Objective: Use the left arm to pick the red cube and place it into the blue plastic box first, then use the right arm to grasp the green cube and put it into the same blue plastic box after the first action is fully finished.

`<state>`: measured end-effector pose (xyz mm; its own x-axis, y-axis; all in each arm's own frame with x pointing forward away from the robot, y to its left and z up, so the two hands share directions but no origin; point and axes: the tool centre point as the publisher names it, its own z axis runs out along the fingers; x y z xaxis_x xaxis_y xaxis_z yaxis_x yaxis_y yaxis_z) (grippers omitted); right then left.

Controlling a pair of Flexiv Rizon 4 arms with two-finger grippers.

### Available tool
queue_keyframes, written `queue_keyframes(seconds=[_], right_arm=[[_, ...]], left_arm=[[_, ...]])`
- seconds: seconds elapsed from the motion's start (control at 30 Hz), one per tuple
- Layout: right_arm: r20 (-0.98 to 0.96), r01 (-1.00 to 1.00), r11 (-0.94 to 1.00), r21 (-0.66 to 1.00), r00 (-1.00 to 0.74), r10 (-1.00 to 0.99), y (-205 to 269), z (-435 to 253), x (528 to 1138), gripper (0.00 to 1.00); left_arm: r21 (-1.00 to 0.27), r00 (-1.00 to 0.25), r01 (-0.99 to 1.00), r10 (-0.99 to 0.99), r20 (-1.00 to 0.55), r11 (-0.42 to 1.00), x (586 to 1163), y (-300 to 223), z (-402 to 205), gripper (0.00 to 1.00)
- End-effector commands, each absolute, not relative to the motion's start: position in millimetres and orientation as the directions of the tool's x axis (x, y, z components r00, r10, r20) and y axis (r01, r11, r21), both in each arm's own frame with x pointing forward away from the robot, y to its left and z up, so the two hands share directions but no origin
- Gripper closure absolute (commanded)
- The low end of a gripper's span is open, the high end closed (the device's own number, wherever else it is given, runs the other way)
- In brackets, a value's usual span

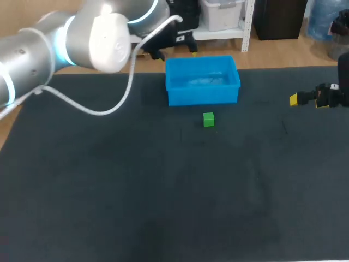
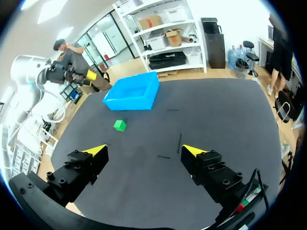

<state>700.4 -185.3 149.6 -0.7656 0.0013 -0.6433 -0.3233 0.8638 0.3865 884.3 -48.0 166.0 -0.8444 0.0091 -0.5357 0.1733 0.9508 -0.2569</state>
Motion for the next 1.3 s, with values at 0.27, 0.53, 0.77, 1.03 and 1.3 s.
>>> queue_keyframes(seconds=[0.27, 0.53, 0.77, 1.03, 1.3], right_arm=[[-0.643, -0.325, 0.863, 0.387, -0.766, 0.0, -185.6, 149.3, 700.8, 0.0], [-0.643, -0.325, 0.863, 0.387, -0.766, 0.0, -185.6, 149.3, 700.8, 0.0], [-0.643, -0.325, 0.863, 0.387, -0.766, 0.0, -185.6, 149.3, 700.8, 0.0], [-0.643, -0.325, 0.863, 0.387, -0.766, 0.0, -185.6, 149.3, 700.8, 0.0], [-0.643, -0.325, 0.863, 0.387, -0.766, 0.0, -185.6, 149.3, 700.8, 0.0]], left_arm=[[-0.284, -0.797, 0.235, 0.017, -0.604, 0.929, 825.8, -8.4, 170.0, 0.0], [-0.282, -0.795, 0.263, 0.042, -0.605, 0.922, 819.2, 0.9, 171.9, 0.0], [-0.271, -0.8, 0.292, 0.079, -0.595, 0.917, 809.2, 11.3, 171.5, 0.0], [-0.261, -0.799, 0.34, 0.13, -0.587, 0.903, 795.9, 26.2, 170.1, 0.0], [-0.268, -0.795, 0.383, 0.168, -0.583, 0.884, 781.7, 38.1, 167.6, 0.0]])
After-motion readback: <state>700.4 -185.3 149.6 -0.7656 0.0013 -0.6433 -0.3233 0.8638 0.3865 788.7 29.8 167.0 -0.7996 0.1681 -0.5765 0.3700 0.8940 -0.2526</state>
